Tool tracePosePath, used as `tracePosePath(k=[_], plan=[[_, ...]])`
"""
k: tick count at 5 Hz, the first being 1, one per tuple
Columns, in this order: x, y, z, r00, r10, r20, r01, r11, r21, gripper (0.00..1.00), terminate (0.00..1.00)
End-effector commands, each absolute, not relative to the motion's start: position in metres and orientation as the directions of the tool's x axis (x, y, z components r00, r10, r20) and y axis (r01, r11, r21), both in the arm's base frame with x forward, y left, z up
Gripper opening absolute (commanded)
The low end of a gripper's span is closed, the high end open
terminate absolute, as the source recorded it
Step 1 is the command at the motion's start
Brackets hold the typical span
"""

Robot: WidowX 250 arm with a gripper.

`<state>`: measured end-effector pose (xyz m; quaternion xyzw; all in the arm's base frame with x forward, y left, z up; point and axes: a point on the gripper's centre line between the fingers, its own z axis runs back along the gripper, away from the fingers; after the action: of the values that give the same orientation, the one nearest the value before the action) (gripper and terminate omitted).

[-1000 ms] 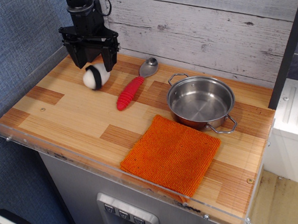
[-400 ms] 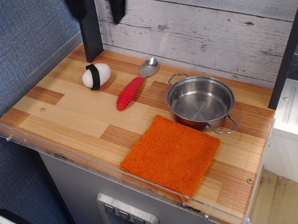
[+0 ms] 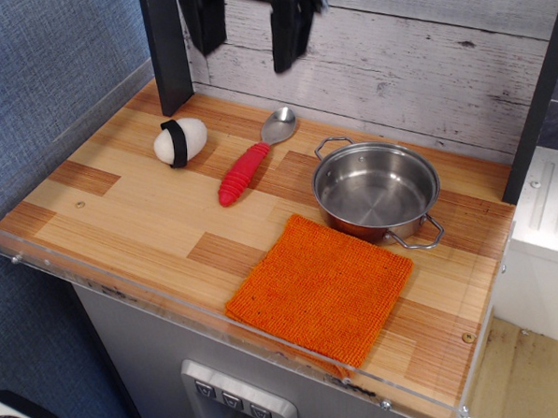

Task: Move egg to upper left corner of the table.

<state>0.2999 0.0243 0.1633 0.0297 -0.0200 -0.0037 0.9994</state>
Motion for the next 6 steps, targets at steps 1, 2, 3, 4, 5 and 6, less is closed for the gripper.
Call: tracePosePath(k=[1, 2, 3, 4, 5, 6], plan=[[0.293, 0.023, 0.179, 0.988, -0.015, 0.156, 0.005, 0.998, 0.063, 1.00, 0.00], [0.293, 0.026, 0.175, 0.980, 0.014, 0.197, -0.023, 0.999, 0.040, 1.00, 0.00], [0.291, 0.026, 0.169, 0.971, 0.058, 0.234, -0.057, 0.998, -0.012, 1.00, 0.00], [0.291, 0.026, 0.169, 0.971, 0.058, 0.234, -0.057, 0.998, -0.012, 1.00, 0.00], [0.291, 0.026, 0.169, 0.971, 0.058, 0.234, -0.057, 0.998, -0.012, 1.00, 0.00], [0.291, 0.026, 0.169, 0.971, 0.058, 0.234, -0.057, 0.998, -0.012, 1.00, 0.00]])
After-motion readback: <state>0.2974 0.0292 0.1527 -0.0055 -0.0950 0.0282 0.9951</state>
